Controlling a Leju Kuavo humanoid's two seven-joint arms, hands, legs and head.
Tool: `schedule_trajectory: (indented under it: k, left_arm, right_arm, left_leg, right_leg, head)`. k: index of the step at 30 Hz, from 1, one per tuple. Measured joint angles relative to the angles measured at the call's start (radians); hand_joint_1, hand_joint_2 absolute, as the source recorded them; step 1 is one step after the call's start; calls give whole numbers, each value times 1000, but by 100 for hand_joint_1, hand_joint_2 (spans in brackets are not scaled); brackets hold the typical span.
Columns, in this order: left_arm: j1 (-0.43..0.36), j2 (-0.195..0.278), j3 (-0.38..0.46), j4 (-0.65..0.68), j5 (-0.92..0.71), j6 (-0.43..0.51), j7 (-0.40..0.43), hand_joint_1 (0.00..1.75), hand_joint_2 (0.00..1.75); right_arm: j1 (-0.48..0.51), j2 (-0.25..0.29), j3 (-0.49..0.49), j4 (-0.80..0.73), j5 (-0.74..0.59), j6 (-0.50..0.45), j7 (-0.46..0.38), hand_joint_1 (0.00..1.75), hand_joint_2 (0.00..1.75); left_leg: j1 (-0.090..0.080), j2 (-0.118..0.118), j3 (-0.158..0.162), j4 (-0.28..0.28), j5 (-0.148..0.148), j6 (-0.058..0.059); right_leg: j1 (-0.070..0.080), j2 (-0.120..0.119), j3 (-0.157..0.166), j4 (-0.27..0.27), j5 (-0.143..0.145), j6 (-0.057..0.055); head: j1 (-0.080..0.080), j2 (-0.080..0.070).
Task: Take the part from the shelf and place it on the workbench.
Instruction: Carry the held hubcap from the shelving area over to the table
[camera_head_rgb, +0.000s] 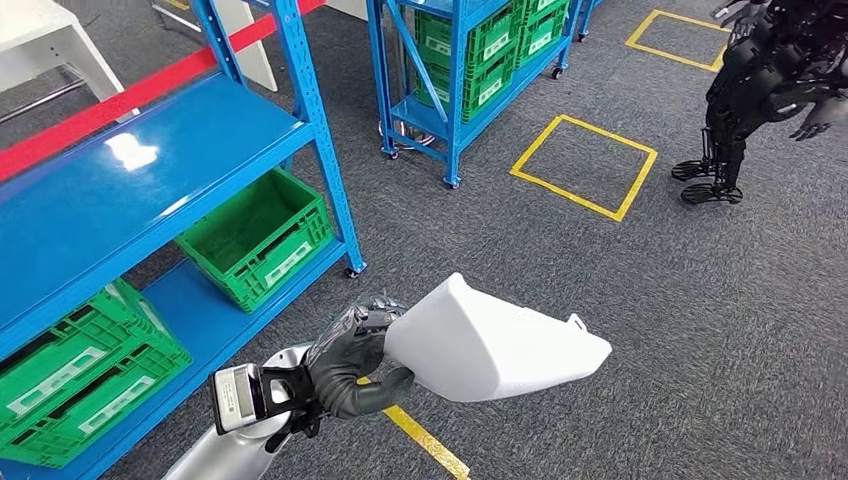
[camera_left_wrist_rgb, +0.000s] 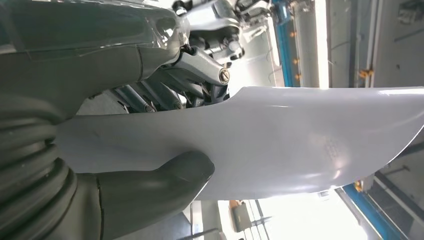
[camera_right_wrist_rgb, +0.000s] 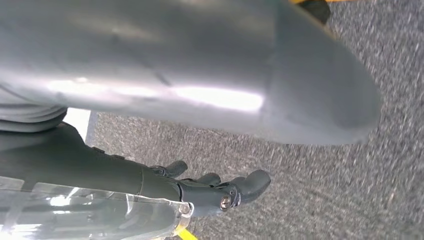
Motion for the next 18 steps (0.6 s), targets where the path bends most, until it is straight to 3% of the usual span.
schedule_trajectory:
  k: [2,3,4,5,6,8,10,12,13,15,17,18]
  left_arm:
    - [7,4,3,-5,-5,-2,3,175,175]
    - [11,6,5,-5,-8,-3,5,175,175]
    - [14,7,5,-5,-11,-4,7,175,175]
    - [15,8,5,-5,-13,-5,8,175,175]
    - [16,9,5,-6,-14,-7,9,175,175]
    - [14,8,5,-7,-14,-8,10,175,175]
    - [9,8,4,-8,-13,-9,11,175,175]
    - [3,5,2,-8,-13,-10,13,175,175]
    - [0,3,1,-8,-13,-10,15,175,175]
    - [-7,-3,-1,-7,-13,-10,17,175,175]
    - [-10,-4,-2,-7,-14,-9,20,175,175]
    - [-10,-4,-3,-6,-14,-9,22,175,175]
  right_arm:
    - [-2,-2,3,-1,4,3,-9,0,0]
    - [-3,-2,5,-1,5,4,-12,0,0]
    - [-3,-2,7,-1,6,6,-14,0,0]
    - [-3,-2,8,-1,6,7,-14,0,0]
    - [-2,-2,8,-1,6,8,-14,0,0]
    - [-3,1,9,-1,3,8,-12,0,0]
    - [-4,4,9,-1,-1,8,-10,0,0]
    - [-2,8,9,0,-6,8,-8,0,0]
    - [0,10,9,0,-8,8,-7,0,0]
    - [1,13,9,0,-10,8,-4,0,0]
    - [-3,15,9,0,-9,9,-4,0,0]
    - [-5,17,9,1,-8,10,-4,0,0]
  left_leg:
    - [5,-48,-62,134,-69,-6]
    - [5,-56,-93,198,-92,-6]
    - [5,-59,-110,231,-97,-5]
    - [5,-60,-107,224,-82,-4]
    - [5,-65,-85,177,-50,-1]
    - [6,-105,-12,31,17,7]
    - [5,-140,29,-54,41,12]
    - [0,-128,31,-62,41,18]
    - [0,-116,34,-66,46,24]
    - [3,-89,38,-74,56,37]
    - [2,-60,36,-76,59,41]
    - [1,-44,34,-76,59,42]
  right_leg:
    - [-1,19,-6,0,4,-7]
    - [-1,30,-9,0,6,-8]
    - [0,42,-12,0,8,-8]
    - [0,54,-13,1,10,-7]
    - [0,66,-14,1,12,-5]
    - [0,91,-16,1,17,1]
    - [-3,112,-22,2,23,11]
    - [-9,133,-30,-2,32,25]
    - [-10,130,-33,0,33,30]
    - [-7,87,-56,42,5,36]
    - [-3,34,-110,164,-63,42]
    - [-4,25,-140,233,-93,45]
  head:
    - [-1,0]
    - [-1,0]
    - [-1,0]
    - [-1,0]
    - [-1,0]
    - [0,0]
    - [0,0]
    - [0,0]
    - [0,0]
    - [2,0]
    - [5,0]
    - [6,0]
